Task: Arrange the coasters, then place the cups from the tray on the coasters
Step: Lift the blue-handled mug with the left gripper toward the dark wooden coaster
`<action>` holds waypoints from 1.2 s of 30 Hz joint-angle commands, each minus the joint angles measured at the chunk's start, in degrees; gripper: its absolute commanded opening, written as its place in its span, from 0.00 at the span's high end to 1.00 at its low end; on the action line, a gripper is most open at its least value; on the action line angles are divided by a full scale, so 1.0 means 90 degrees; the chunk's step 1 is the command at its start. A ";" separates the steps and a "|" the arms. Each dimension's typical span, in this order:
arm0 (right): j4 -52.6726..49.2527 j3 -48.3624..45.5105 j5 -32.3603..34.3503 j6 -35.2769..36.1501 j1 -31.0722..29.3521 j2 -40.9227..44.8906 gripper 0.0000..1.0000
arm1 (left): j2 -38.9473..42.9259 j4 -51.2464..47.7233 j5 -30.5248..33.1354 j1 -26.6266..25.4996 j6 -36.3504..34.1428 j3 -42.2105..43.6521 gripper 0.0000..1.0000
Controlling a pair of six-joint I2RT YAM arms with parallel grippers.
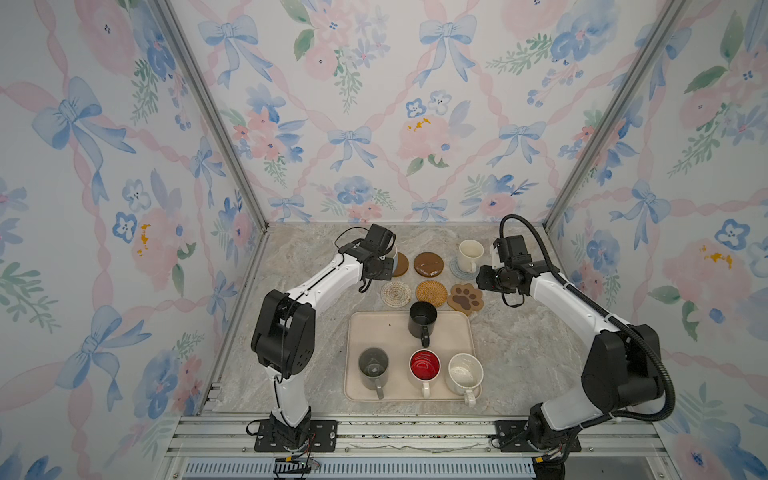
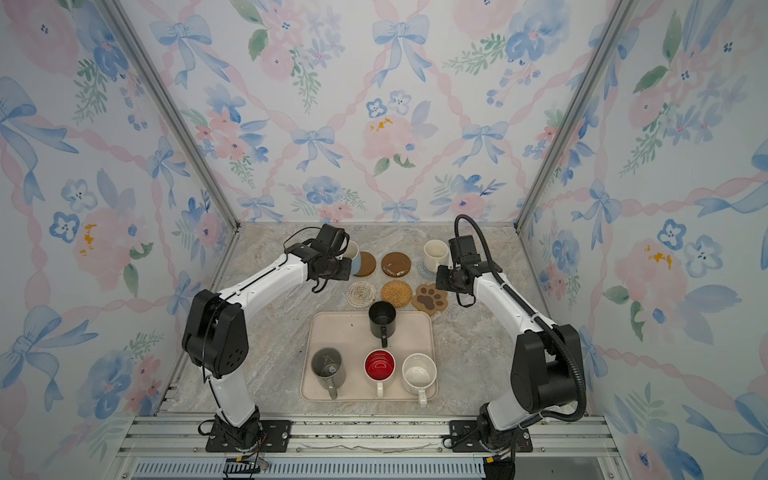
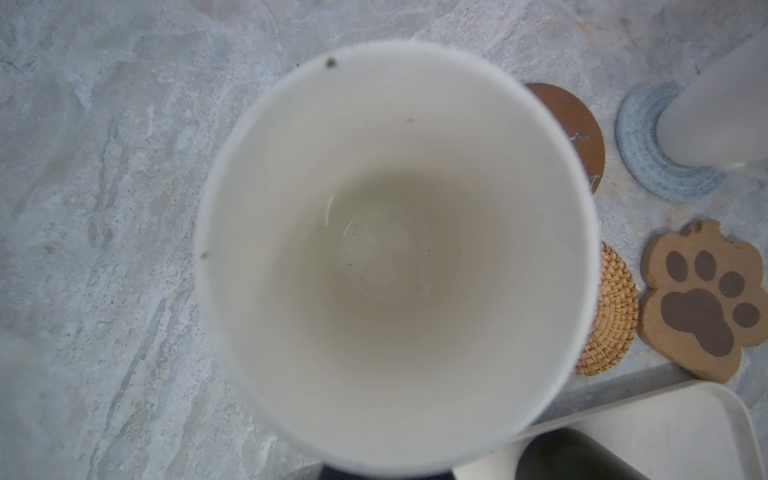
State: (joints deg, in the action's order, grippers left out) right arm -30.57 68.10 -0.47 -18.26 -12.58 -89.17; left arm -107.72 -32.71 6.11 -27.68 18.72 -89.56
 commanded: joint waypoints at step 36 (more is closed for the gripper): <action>0.0111 -0.0557 -0.0474 -0.0067 0.0236 0.0278 0.53 | -0.1732 -0.0012 -0.0528 0.0322 -0.0610 -0.2079 1.00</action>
State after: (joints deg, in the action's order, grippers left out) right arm -29.71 63.72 -4.34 -18.50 -11.18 -87.64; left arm -123.13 -33.82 0.60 -25.04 14.94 -105.73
